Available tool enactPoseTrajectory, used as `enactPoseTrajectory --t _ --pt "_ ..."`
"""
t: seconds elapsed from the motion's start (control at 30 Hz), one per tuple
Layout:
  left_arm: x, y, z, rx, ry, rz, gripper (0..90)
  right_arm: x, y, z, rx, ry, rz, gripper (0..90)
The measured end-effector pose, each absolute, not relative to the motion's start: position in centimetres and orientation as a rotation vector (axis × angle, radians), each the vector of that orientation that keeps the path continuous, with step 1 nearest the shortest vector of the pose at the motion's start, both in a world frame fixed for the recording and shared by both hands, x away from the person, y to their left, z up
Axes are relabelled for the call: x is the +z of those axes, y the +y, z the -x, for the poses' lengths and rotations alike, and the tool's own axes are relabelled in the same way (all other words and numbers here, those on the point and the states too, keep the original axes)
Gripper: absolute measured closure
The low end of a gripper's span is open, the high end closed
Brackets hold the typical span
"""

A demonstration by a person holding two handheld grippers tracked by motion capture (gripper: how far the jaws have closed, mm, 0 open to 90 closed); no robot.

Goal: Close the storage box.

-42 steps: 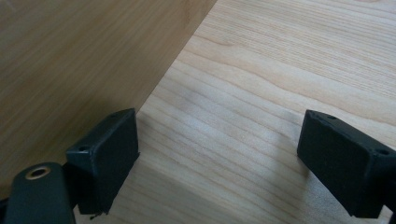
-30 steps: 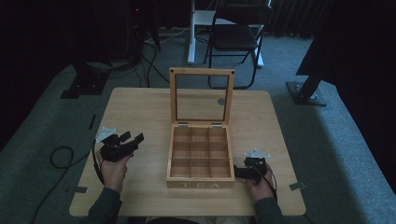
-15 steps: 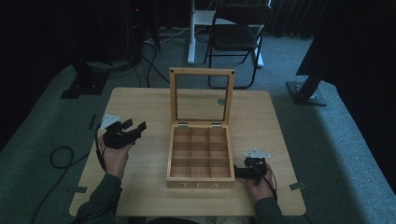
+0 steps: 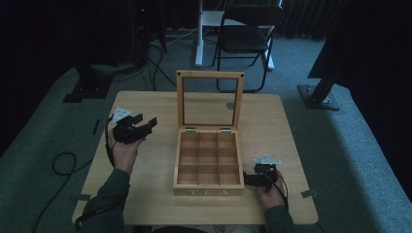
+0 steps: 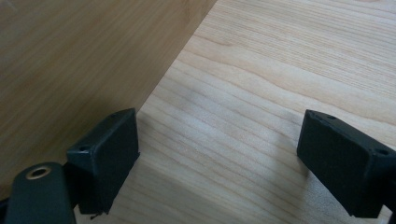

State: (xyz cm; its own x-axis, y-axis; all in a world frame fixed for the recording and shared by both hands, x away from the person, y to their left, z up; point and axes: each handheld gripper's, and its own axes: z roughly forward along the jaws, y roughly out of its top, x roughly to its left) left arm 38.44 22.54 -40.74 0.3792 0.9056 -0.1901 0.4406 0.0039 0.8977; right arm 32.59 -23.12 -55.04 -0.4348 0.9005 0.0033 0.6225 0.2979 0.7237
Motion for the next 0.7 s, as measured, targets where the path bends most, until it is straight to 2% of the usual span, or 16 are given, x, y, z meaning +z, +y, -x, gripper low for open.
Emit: enactPoseTrajectory --t 0.7 --pt "-39.4 19.6 -41.3 0.59 1.157 -1.684 35.2 -55.0 -23.1 -32.6 0.93 2.167 -1.362 12.4"
